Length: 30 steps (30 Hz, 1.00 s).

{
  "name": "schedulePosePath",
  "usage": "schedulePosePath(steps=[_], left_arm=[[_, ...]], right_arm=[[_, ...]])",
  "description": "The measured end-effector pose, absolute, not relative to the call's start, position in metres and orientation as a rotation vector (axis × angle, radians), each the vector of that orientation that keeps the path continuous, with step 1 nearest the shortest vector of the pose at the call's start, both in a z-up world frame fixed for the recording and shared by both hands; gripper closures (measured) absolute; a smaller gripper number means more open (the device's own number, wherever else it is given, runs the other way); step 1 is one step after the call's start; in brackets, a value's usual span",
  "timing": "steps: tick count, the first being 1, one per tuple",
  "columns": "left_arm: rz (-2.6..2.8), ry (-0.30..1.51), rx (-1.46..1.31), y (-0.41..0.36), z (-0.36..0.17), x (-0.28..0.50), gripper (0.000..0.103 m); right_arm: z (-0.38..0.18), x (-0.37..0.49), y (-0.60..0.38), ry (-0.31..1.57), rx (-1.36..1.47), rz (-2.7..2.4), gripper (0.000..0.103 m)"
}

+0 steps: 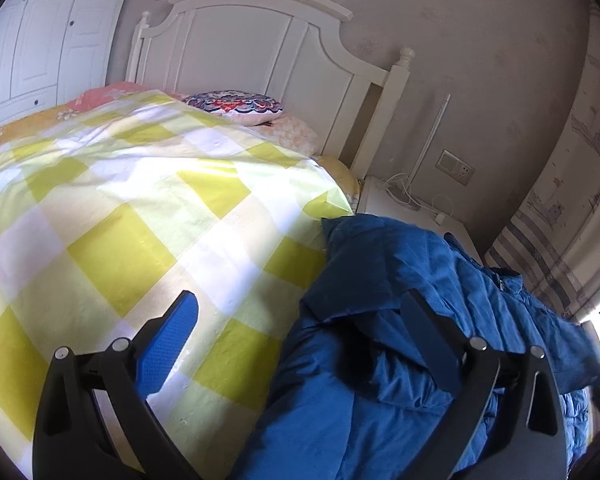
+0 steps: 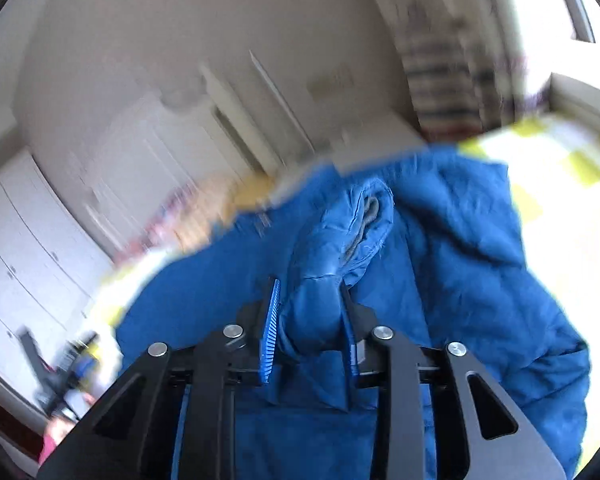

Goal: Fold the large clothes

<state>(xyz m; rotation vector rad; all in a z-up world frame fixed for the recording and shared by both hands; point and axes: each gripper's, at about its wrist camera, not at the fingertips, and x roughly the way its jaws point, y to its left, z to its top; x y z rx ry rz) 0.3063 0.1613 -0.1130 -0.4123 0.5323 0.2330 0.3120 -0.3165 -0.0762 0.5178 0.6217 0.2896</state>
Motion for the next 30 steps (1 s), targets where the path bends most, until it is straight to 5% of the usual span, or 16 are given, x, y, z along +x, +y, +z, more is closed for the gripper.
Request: schedulePosePath(steps=[8, 10, 12, 19, 25, 30], left_arm=[[0.234, 0.539, -0.403, 0.16, -0.113, 0.308, 0.003], [0.237, 0.536, -0.407, 0.161, -0.113, 0.307, 0.003], [0.24, 0.547, -0.418, 0.163, -0.115, 0.309, 0.003], [0.241, 0.547, -0.408, 0.16, -0.113, 0.308, 0.003], [0.255, 0.553, -0.458, 0.17, -0.118, 0.307, 0.003], [0.255, 0.519, -0.44, 0.168, -0.114, 0.302, 0.003]], right_arm=[[-0.113, 0.331, -0.324, 0.852, 0.479, 0.151, 0.066], [-0.104, 0.329, -0.335, 0.848, 0.517, 0.092, 0.054], [-0.081, 0.316, -0.342, 0.733, 0.501, -0.01, 0.028], [-0.026, 0.319, -0.255, 0.6, 0.08, 0.128, 0.027], [-0.092, 0.366, -0.228, 0.837, -0.077, 0.038, 0.026], [-0.101, 0.364, -0.247, 0.826, 0.03, 0.073, 0.024]])
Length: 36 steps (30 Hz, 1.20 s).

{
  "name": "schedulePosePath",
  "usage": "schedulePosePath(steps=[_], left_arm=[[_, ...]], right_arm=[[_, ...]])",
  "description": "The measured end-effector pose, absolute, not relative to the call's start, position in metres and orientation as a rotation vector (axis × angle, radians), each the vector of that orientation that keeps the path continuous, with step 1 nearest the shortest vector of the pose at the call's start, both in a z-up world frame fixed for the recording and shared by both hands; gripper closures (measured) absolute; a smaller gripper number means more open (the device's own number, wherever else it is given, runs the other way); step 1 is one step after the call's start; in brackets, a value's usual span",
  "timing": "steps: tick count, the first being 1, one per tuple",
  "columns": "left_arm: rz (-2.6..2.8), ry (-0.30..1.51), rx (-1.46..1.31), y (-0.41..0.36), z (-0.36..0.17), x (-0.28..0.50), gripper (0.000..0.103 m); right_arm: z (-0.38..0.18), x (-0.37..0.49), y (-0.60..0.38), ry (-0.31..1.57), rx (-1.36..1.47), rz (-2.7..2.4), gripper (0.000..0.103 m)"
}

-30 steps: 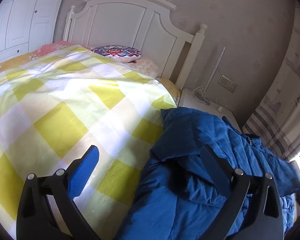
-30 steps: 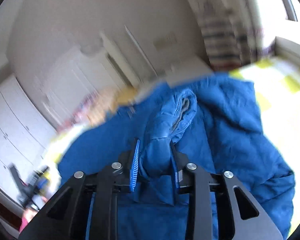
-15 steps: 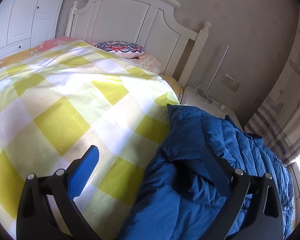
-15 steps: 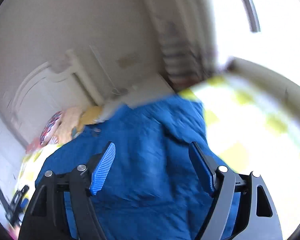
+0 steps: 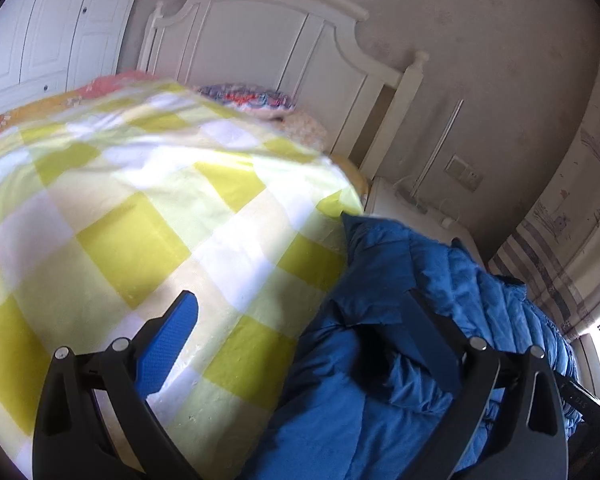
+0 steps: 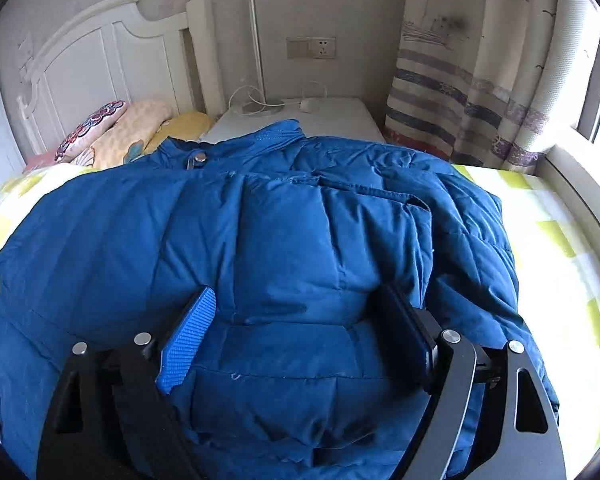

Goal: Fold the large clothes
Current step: 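Release the jacket and press the folded layers flat with both grippers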

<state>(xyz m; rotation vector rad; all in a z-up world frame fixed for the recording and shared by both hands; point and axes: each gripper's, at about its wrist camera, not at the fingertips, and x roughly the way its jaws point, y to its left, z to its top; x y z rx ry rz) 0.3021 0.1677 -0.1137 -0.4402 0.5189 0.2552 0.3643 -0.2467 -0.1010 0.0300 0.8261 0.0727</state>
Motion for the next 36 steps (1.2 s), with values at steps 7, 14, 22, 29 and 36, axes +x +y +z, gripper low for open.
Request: schedulePosePath(steps=[7, 14, 22, 29, 36], left_arm=[[0.15, 0.406, -0.432, 0.142, -0.064, 0.288, 0.003], [-0.047, 0.692, -0.224, 0.074, -0.086, 0.359, 0.003], [-0.049, 0.754, -0.216, 0.066, -0.085, 0.375, 0.003], [-0.011, 0.804, -0.171, 0.028, -0.068, 0.461, 0.003], [0.081, 0.9, -0.04, 0.014, -0.116, 0.494, 0.002]], right_arm=[[-0.102, 0.369, -0.246, 0.833, 0.032, 0.077, 0.023], [-0.103, 0.369, -0.246, 0.832, 0.031, 0.083, 0.021], [-0.103, 0.37, -0.244, 0.831, 0.021, 0.087, 0.019], [-0.104, 0.371, -0.243, 0.833, 0.025, 0.081, 0.019], [-0.104, 0.37, -0.245, 0.835, 0.039, 0.097, 0.017]])
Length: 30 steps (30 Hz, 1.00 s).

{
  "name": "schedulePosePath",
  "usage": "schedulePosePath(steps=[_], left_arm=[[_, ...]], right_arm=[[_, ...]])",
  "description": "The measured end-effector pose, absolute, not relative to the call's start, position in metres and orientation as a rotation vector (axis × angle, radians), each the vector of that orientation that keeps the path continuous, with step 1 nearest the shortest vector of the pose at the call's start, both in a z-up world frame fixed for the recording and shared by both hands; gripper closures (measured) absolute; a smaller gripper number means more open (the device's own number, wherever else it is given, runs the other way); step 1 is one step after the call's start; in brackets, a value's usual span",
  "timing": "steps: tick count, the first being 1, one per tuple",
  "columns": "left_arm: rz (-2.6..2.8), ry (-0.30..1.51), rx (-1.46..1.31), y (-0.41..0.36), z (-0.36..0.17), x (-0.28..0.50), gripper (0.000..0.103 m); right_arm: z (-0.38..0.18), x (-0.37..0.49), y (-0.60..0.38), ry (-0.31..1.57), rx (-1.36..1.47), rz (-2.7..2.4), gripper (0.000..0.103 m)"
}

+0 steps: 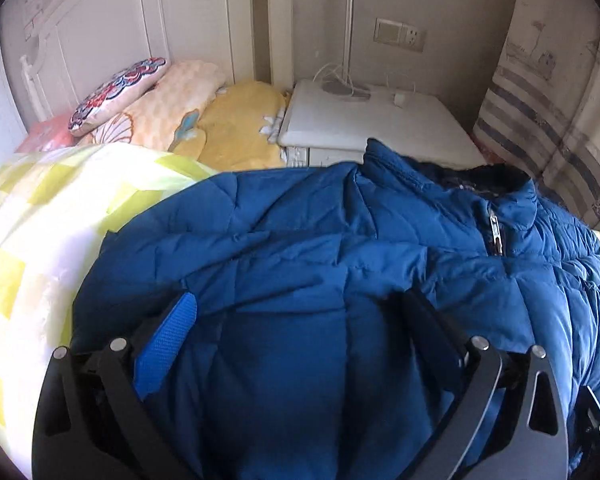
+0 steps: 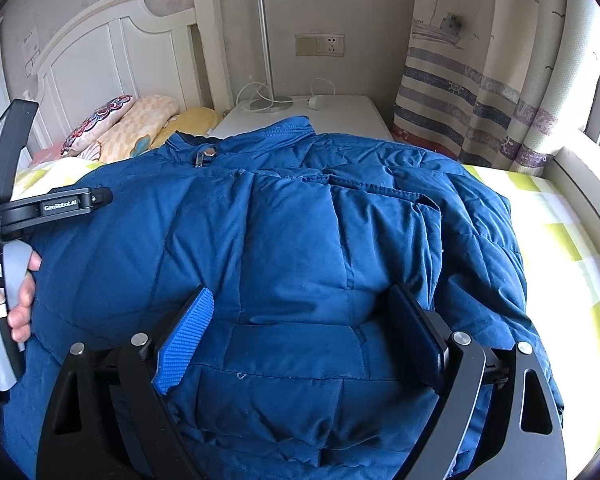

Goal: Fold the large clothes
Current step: 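Release the jacket and press the folded layers flat with both grippers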

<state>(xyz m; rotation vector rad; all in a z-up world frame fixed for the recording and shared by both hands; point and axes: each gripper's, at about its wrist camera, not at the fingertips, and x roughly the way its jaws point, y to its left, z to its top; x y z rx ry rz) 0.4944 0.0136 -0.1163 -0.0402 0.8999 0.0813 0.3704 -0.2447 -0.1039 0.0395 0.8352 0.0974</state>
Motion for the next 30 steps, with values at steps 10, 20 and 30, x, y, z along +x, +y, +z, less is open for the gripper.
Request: schedulePosePath(steps=[10, 20, 30], left_arm=[[-0.079, 0.848, 0.164, -0.052, -0.12, 0.434, 0.002], [-0.037, 0.795, 0.039, 0.018, -0.086, 0.362, 0.002], [-0.002, 0.927, -0.038, 0.063, -0.134, 0.346, 0.002]], right_arm=[[-0.104, 0.371, -0.245, 0.837, 0.042, 0.099, 0.016], [-0.104, 0.371, -0.244, 0.839, 0.047, 0.102, 0.014], [-0.104, 0.371, -0.241, 0.839, 0.023, 0.088, 0.012]])
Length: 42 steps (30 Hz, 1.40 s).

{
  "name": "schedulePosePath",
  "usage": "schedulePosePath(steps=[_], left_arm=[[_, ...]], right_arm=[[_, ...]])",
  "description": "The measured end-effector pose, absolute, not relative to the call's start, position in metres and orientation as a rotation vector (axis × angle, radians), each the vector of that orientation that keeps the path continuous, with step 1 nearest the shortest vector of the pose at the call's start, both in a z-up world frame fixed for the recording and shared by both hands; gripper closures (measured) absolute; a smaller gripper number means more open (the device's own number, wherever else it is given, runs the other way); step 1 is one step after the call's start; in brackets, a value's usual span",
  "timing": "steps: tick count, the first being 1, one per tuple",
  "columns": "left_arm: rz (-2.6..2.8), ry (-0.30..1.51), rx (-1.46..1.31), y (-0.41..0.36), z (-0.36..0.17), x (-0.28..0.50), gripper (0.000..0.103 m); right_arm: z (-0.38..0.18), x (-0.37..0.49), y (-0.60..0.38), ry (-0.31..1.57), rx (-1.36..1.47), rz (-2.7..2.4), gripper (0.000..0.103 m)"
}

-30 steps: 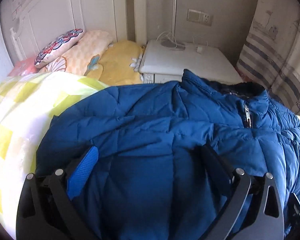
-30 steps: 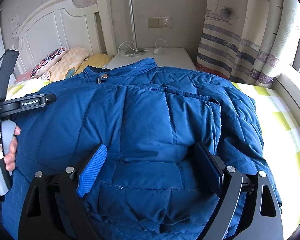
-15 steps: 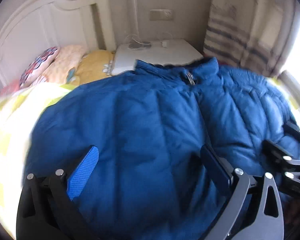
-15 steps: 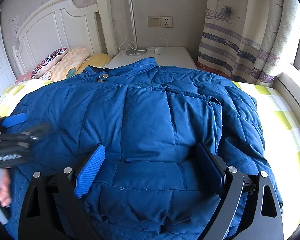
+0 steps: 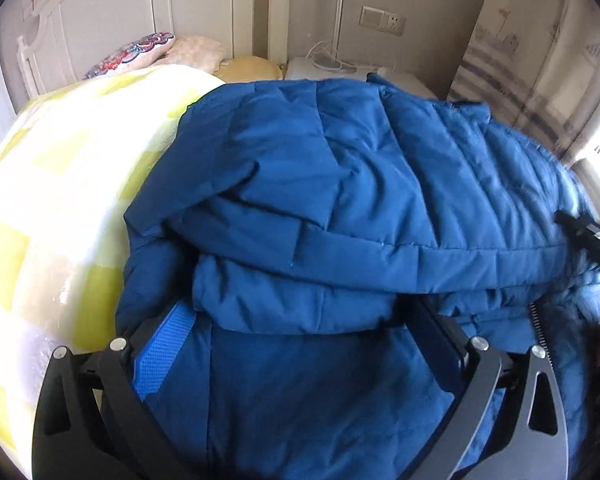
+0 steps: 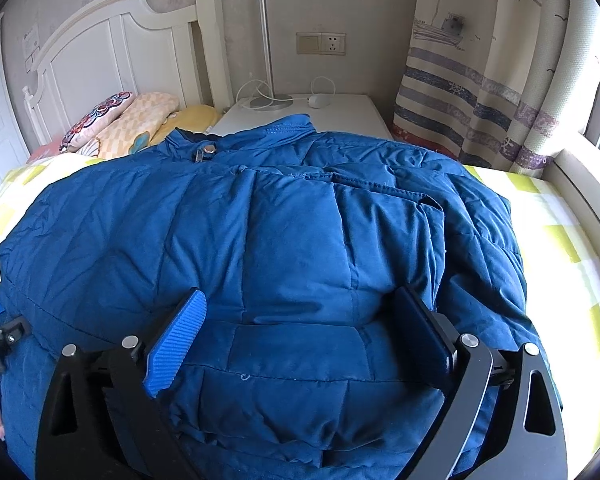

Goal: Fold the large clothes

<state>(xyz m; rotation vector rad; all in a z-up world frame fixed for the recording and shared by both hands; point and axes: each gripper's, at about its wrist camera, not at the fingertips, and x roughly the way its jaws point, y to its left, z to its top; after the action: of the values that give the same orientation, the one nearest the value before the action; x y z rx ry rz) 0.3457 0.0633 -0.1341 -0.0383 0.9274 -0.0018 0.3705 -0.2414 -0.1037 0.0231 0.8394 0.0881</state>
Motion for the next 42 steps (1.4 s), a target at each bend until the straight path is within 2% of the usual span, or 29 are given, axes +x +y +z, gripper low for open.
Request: schedulePosePath(steps=[5, 8, 11, 14, 21, 24, 29, 35, 38, 42], left_arm=[[-0.001, 0.924, -0.046, 0.067, -0.131, 0.341, 0.002], [0.004, 0.923, -0.037, 0.064, -0.134, 0.343, 0.002], [0.003, 0.923, -0.039, 0.061, -0.137, 0.344, 0.002], [0.002, 0.923, -0.042, 0.062, -0.137, 0.346, 0.002], [0.001, 0.922, -0.046, 0.062, -0.138, 0.346, 0.002], [0.0, 0.922, -0.047, 0.062, -0.138, 0.346, 0.002], [-0.003, 0.92, -0.054, 0.064, -0.138, 0.345, 0.002], [-0.167, 0.717, -0.04, 0.05, -0.108, 0.295, 0.002], [-0.272, 0.907, 0.141, 0.01, -0.139, 0.31, 0.002], [-0.253, 0.92, 0.162, 0.006, -0.143, 0.316, 0.002]], right_arm=[[-0.097, 0.364, -0.243, 0.851, 0.051, 0.081, 0.011], [-0.075, 0.333, -0.228, 0.768, 0.063, 0.111, 0.011], [-0.076, 0.32, -0.2, 0.753, -0.106, 0.111, 0.01], [-0.105, 0.327, -0.19, 0.846, -0.184, 0.123, 0.007], [-0.09, 0.303, -0.198, 0.843, -0.12, 0.129, 0.007], [-0.102, 0.294, -0.2, 0.88, -0.163, 0.109, 0.006], [-0.107, 0.296, -0.218, 0.946, -0.033, 0.121, 0.005], [-0.112, 0.278, -0.201, 0.94, -0.063, 0.246, 0.004], [-0.115, 0.281, -0.192, 0.948, -0.114, 0.239, 0.004], [-0.117, 0.28, -0.189, 0.949, -0.127, 0.228, 0.004]])
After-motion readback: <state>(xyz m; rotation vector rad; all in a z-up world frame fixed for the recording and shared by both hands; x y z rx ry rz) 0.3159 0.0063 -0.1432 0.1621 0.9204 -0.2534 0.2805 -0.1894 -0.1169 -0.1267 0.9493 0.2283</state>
